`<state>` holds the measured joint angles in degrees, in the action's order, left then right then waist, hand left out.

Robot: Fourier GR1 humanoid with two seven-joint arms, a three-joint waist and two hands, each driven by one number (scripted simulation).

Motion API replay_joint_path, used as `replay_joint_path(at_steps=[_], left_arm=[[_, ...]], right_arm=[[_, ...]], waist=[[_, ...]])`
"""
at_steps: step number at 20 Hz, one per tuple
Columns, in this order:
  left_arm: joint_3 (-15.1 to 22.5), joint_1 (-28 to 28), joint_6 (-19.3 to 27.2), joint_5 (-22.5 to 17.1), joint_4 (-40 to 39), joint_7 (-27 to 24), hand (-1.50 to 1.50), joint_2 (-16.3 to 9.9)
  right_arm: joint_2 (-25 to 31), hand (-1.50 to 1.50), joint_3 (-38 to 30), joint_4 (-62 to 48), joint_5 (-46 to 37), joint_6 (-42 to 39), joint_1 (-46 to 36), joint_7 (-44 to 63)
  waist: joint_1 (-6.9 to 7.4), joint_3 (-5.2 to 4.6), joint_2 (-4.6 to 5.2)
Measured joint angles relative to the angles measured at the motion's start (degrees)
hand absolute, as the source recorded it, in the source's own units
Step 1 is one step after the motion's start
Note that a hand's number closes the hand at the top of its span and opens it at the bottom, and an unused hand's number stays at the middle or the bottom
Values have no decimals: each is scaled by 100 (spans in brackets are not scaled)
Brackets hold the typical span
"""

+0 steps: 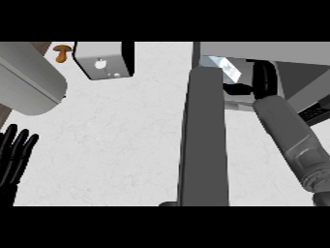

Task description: Pick up the milk, place it into the microwave and close the microwave

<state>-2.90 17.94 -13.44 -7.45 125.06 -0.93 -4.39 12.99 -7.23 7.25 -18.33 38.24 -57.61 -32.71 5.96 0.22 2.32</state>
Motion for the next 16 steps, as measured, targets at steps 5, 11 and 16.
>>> replay_joint_path(at_steps=[5,11,16], left_arm=[[62,-11,2,150,-133,-127,-150,43],[132,11,38,345,-185,-239,-150,92],[53,14,7,309,-119,-183,-150,28]], right_arm=[[-94,-150,47,-174,-74,-201,-199,106],[-158,-150,-57,-176,-8,-110,-232,67],[-102,-150,-219,-115,116,42,-222,10]], waist=[[-9,-2,2],[-58,-2,-20],[-98,-2,-33]])
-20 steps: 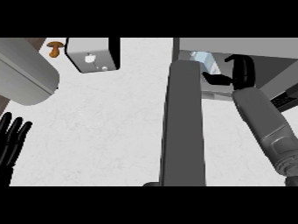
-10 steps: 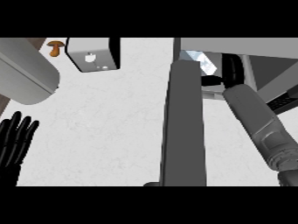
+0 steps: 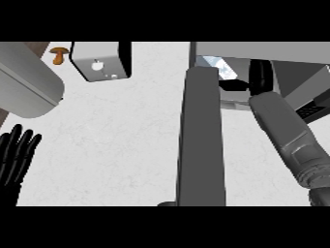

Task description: Pick up the milk, place it into the microwave and close the microwave

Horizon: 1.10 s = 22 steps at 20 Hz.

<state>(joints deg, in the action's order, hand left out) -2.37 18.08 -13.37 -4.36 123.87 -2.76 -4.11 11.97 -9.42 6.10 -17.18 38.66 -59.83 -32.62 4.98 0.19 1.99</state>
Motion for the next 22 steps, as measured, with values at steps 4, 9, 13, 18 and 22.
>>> replay_joint_path(at_steps=[4,9,13,18,22], left_arm=[[161,2,49,112,50,73,-150,86],[131,103,-5,92,148,63,-150,52],[200,169,3,167,159,61,-150,96],[259,298,19,246,230,33,-150,154],[420,437,33,378,250,-52,-150,242]], right_arm=[[34,-150,-102,42,68,124,1,-75],[177,-150,-252,145,179,134,122,-332],[330,-150,-375,197,271,59,160,-475],[409,-150,-526,230,416,-346,278,-694],[495,-150,-675,284,589,-876,355,-879]], waist=[[-20,1,-3],[-74,-2,-34],[-109,-3,-48],[-155,-4,-69],[-161,-16,-94]])
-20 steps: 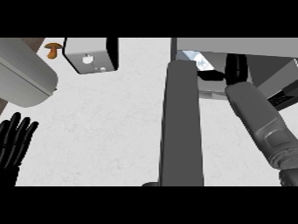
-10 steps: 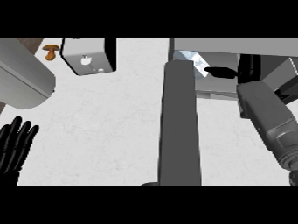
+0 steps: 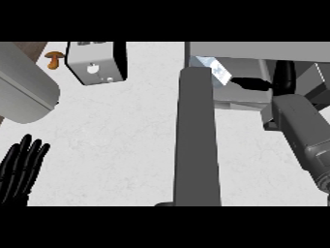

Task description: Pick up the milk, place it into the microwave and close the microwave

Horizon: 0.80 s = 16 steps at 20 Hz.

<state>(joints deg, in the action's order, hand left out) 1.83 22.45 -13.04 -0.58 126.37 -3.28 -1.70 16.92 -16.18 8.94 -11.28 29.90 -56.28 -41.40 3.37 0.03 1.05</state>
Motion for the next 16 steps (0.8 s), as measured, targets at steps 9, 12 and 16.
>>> replay_joint_path(at_steps=[9,12,16], left_arm=[[189,183,45,53,74,-24,-150,112],[281,241,75,93,75,-68,-150,133],[381,173,191,175,-46,-159,-150,153]], right_arm=[[-138,-150,-188,195,292,-946,257,-306],[-218,-150,-186,264,355,-1404,433,-429],[-381,-150,-162,318,396,-1663,776,-581]], waist=[[-63,-57,-84],[-106,-71,-118],[-158,-75,-144]])
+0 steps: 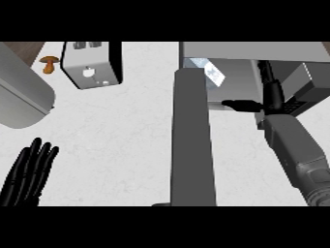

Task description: Pick up the milk, place it into the microwave and close the microwave

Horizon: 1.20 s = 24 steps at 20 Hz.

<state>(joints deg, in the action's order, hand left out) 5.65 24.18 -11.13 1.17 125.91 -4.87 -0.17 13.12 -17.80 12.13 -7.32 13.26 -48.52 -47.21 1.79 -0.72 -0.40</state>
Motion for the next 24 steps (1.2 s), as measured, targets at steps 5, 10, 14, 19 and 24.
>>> replay_joint_path(at_steps=[5,10,14,19,24], left_arm=[[58,214,-20,-45,204,65,-150,-14],[-106,130,-69,-167,117,78,-150,-83],[153,116,-88,-52,103,127,-150,-58],[139,-54,-521,-443,-36,233,-150,-314],[498,-332,-724,-170,-342,250,150,-393]], right_arm=[[-192,-150,19,120,75,-186,462,-85],[-387,-150,52,279,170,-437,1001,-212],[-554,-150,53,470,316,-737,1573,-392],[-643,-150,100,745,456,-1158,2202,-608],[-797,-150,265,1127,539,-1690,2954,-836]], waist=[[-37,8,-29],[-117,36,-14],[-175,59,7],[-208,65,20],[-246,67,17]])
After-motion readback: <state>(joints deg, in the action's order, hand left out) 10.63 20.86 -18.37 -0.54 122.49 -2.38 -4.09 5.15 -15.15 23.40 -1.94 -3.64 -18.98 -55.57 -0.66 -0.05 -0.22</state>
